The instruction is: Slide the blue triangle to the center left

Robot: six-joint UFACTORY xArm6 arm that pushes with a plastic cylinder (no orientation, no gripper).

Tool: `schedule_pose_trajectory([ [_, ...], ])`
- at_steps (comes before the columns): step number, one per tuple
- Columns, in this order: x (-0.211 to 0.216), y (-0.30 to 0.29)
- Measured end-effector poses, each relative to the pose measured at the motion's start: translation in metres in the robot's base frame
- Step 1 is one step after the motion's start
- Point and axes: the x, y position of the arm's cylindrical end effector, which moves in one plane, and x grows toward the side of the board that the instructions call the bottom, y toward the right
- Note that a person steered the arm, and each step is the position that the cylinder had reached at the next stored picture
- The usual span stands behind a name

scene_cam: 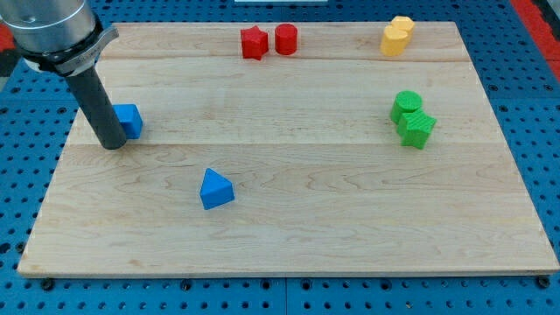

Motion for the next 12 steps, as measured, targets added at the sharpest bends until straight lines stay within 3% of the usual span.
schedule_pose_trajectory([
  [2,-0.009,0.0],
  [4,0.075,0.001],
  [5,0.087,0.002],
  [7,0.156,0.088],
  [9,0.143,0.206],
  [11,0.13,0.21],
  [12,0.116,0.185],
])
